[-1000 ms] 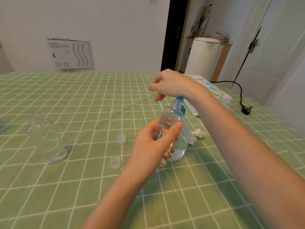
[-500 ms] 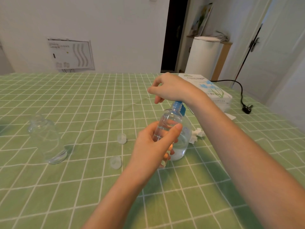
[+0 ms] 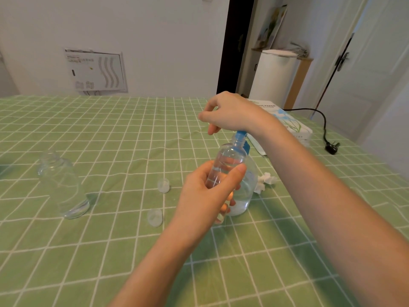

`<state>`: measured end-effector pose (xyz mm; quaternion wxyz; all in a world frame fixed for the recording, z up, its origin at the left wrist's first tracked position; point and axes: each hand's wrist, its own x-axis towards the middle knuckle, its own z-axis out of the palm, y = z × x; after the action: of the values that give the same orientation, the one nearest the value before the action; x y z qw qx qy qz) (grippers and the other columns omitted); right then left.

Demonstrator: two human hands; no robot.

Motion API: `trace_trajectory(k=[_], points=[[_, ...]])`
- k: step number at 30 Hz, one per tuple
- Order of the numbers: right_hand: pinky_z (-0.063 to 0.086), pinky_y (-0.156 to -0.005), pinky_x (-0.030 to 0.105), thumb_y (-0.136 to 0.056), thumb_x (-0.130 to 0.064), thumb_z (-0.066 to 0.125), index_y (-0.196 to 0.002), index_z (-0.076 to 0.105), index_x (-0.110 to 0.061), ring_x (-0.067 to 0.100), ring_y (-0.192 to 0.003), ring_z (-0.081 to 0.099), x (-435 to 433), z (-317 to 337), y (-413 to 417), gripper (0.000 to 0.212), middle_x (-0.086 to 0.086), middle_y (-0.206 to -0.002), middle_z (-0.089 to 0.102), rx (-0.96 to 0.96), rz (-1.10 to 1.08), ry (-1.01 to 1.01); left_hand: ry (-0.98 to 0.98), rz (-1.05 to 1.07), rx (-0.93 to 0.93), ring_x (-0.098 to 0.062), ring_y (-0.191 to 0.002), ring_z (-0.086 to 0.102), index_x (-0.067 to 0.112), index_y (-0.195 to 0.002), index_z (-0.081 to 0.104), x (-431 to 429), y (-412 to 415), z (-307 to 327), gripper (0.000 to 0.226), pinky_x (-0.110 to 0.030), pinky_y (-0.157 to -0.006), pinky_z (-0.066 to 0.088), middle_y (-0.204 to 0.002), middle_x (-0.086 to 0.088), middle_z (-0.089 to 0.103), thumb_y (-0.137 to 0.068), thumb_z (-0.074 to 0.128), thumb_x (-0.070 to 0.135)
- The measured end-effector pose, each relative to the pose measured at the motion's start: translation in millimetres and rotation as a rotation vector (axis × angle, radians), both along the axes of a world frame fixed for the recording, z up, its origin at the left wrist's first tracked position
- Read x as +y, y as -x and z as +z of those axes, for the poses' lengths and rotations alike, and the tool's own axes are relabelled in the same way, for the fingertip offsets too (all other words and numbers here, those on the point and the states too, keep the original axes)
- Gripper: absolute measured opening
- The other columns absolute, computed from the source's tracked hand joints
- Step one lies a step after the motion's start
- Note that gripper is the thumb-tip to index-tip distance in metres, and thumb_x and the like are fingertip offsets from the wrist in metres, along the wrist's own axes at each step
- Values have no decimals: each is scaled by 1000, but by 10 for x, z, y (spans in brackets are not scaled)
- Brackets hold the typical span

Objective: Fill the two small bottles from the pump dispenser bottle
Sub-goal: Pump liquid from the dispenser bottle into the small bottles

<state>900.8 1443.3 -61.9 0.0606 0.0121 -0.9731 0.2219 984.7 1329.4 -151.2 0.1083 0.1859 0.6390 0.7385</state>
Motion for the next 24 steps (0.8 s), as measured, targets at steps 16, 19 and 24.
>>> trace_trajectory(k=[16,19,24], points=[[42,-63,18,-92,-27,50,-102,66,-8,18,-94,67,28,-76,7,27,-1,-78,73,29,-1,38,15,7,-12,-6,-48,55,21,-86,67,2,-5,-11,18,-16,-43,43,-61,5,62,-77,65,36],[48,-67,25,-91,-27,50,-103,66,-7,20,-93,68,28,-2,21,27,-1,-76,72,63,0,26,-5,3,-13,-7,-48,54,23,-82,67,8,-5,5,19,-16,-41,42,-61,5,61,-74,66,40],[45,-65,19,-92,-28,50,-103,64,-13,15,-90,67,12,9,33,23,-4,-75,71,52,29,15,-13,1,4,-7,-48,54,24,-78,66,11,0,17,31,-17,-42,43,-59,5,61,-62,64,50]])
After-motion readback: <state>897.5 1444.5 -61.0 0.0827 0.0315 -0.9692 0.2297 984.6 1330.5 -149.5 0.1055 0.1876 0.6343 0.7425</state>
